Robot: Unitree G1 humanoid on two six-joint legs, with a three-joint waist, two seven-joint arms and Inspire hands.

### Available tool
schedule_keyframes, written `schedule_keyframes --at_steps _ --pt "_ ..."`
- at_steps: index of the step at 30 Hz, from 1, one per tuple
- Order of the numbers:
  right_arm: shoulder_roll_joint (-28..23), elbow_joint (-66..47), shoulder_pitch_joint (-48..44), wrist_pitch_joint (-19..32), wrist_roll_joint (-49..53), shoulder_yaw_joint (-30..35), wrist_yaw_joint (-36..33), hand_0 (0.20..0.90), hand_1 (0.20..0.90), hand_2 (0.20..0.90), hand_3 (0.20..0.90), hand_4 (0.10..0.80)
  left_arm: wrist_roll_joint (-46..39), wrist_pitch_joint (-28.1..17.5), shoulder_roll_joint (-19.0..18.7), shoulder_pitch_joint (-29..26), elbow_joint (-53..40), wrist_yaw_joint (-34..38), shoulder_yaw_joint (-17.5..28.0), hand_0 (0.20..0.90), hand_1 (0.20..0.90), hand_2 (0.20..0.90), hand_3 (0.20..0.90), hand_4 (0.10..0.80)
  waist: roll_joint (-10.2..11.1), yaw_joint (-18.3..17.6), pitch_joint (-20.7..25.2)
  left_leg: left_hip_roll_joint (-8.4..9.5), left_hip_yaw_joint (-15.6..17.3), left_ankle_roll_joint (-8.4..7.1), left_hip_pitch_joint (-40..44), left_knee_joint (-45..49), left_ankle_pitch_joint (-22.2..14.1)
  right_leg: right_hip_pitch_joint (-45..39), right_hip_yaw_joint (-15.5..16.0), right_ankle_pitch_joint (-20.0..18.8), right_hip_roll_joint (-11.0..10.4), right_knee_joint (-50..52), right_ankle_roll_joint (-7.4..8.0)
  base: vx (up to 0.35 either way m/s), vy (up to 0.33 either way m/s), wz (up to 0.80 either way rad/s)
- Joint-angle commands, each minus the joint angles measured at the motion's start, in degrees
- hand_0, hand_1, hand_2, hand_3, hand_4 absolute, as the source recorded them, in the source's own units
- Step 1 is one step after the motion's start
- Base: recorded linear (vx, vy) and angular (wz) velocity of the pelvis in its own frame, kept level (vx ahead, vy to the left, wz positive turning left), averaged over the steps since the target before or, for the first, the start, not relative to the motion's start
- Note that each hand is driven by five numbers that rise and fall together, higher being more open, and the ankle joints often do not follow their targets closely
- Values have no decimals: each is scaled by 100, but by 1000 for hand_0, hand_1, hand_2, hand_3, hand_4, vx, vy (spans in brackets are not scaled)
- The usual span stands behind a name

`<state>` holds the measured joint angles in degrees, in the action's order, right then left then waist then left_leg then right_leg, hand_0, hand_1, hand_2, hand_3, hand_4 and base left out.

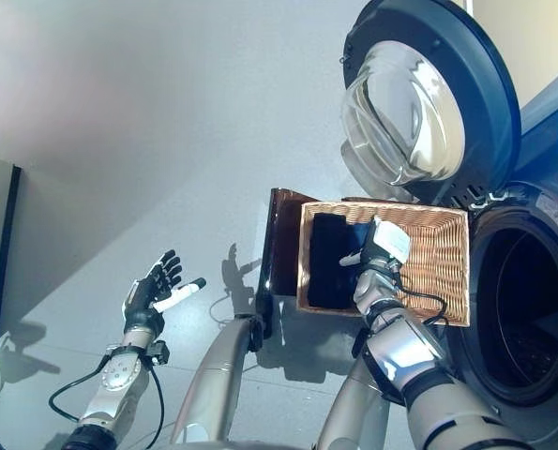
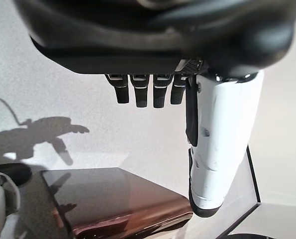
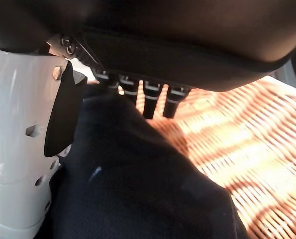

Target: Pick up the clothes and place them into the washing machine

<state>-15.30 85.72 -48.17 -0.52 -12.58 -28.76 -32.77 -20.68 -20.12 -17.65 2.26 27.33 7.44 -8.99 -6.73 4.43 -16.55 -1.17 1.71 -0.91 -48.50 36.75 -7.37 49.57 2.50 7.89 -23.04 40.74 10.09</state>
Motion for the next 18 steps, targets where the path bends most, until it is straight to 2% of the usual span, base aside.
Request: schedule_keyframes --at_steps 1,12,18 --pt "5 176 132 -198 -314 -65 302 200 200 200 200 300 137 -256 -240 -28 -491 18 432 900 900 900 900 800 -140 237 115 47 69 -12 235 15 -337 48 -243 -893 -21 -388 -153 0 0 0" --pt "-135 109 130 -238 -383 -23 189 200 200 200 200 300 202 -223 -291 -23 -462 76 468 900 900 900 900 800 -118 179 136 31 89 -16 236 35 -361 91 -287 -896 -7 -352 -146 0 0 0" --pt "-177 -51 78 -21 -11 155 21 200 200 200 200 300 222 -258 -333 -49 -341 196 606 900 900 900 900 800 -87 102 124 18 101 -16 211 25 -356 128 -296 -902 21 -344 -152 0 0 0"
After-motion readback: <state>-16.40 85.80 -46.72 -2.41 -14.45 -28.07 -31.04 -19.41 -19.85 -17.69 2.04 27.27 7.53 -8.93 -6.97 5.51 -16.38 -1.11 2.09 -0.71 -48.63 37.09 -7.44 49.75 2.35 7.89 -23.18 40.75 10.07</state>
